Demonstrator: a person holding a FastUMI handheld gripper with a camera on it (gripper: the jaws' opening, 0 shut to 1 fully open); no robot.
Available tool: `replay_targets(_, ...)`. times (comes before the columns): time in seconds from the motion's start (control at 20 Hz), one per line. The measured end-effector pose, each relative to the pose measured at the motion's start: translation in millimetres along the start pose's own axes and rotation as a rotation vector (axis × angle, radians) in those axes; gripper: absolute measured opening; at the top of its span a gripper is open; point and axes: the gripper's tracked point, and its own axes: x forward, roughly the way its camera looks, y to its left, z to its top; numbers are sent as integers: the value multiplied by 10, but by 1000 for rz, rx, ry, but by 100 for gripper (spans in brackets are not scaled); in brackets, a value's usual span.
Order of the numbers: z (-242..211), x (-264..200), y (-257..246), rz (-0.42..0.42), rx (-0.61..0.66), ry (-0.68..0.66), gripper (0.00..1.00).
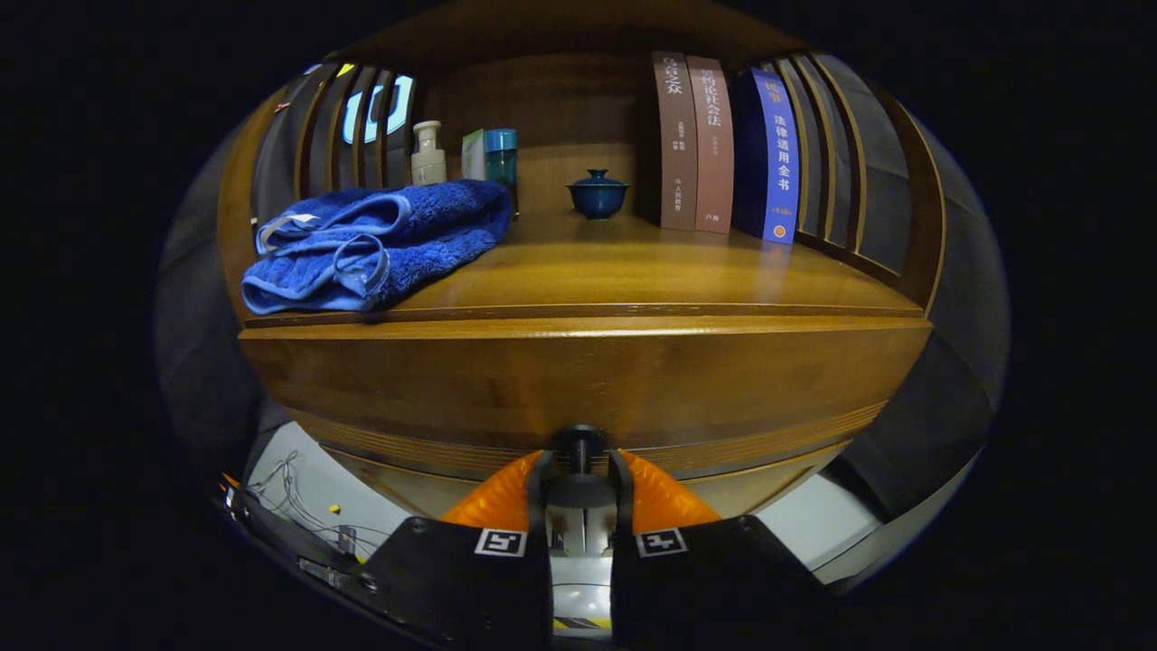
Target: Pull open the drawer, take out the items inside it, and place them on the countertop above the cabinet.
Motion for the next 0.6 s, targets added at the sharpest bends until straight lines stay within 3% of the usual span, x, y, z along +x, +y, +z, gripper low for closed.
replay_targets(0.3,-49,-62,14,16,3,15,29)
replay_targets(0.6,-258,-424,5,13,1,48,29)
